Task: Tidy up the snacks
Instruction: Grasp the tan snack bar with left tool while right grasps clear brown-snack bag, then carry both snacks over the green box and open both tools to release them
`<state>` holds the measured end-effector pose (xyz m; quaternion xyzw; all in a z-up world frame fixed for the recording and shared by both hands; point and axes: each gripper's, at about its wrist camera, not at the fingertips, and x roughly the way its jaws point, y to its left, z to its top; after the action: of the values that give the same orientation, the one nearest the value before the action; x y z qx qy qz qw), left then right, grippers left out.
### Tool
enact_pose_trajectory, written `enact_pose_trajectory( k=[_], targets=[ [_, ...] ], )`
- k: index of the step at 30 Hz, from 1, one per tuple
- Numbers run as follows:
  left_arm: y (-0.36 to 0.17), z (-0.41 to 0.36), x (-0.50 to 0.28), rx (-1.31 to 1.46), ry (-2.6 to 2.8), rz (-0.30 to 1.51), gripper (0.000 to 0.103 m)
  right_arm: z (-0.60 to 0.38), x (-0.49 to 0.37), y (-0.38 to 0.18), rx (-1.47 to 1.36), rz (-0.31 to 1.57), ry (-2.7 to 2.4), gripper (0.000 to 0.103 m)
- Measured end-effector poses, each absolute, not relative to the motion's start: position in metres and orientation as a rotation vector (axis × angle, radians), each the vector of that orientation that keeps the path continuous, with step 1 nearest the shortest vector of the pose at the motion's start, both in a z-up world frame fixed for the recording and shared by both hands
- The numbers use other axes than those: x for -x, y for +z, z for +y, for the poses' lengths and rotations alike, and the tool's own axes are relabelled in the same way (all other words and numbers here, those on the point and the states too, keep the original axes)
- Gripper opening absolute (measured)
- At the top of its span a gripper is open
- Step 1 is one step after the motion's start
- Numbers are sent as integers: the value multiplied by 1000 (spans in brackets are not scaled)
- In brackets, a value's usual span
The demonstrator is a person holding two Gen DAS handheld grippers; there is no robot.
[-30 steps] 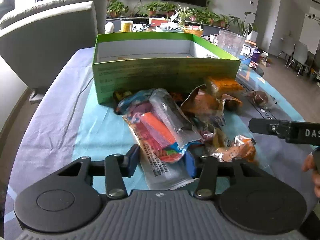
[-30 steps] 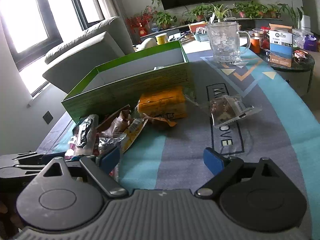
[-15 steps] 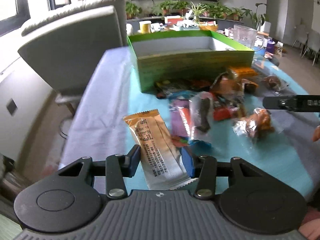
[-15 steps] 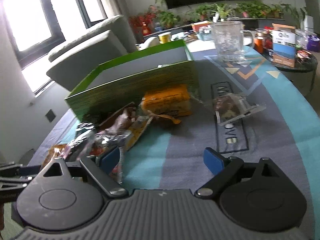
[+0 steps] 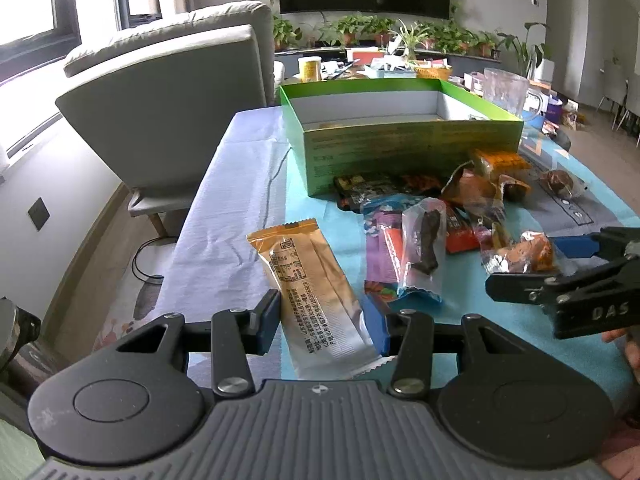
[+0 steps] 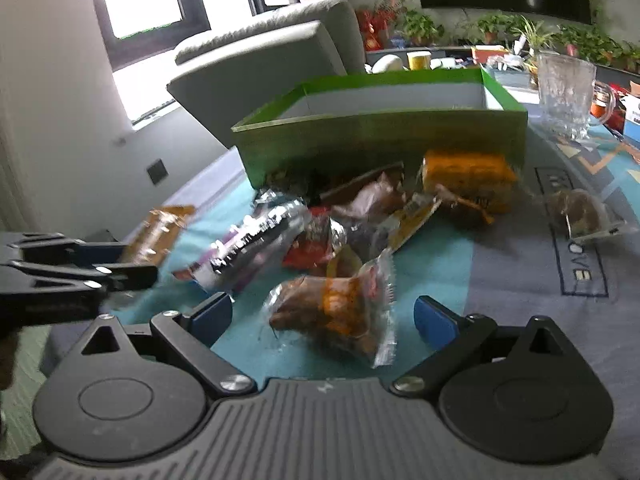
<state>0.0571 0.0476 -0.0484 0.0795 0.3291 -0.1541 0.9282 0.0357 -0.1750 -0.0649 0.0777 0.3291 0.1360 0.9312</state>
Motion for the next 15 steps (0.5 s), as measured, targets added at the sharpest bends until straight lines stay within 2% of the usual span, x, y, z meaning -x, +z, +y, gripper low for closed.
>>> enact_pose_trajectory(
  k=[9,15],
  targets=[
    [-47,47,-61,-115,-320,655,42,-156,-30,-73,34,656,222,70],
    [-41,49,-66,-101,-312,629,42,-163,-27,-69,38,641,196,69]
  ],
)
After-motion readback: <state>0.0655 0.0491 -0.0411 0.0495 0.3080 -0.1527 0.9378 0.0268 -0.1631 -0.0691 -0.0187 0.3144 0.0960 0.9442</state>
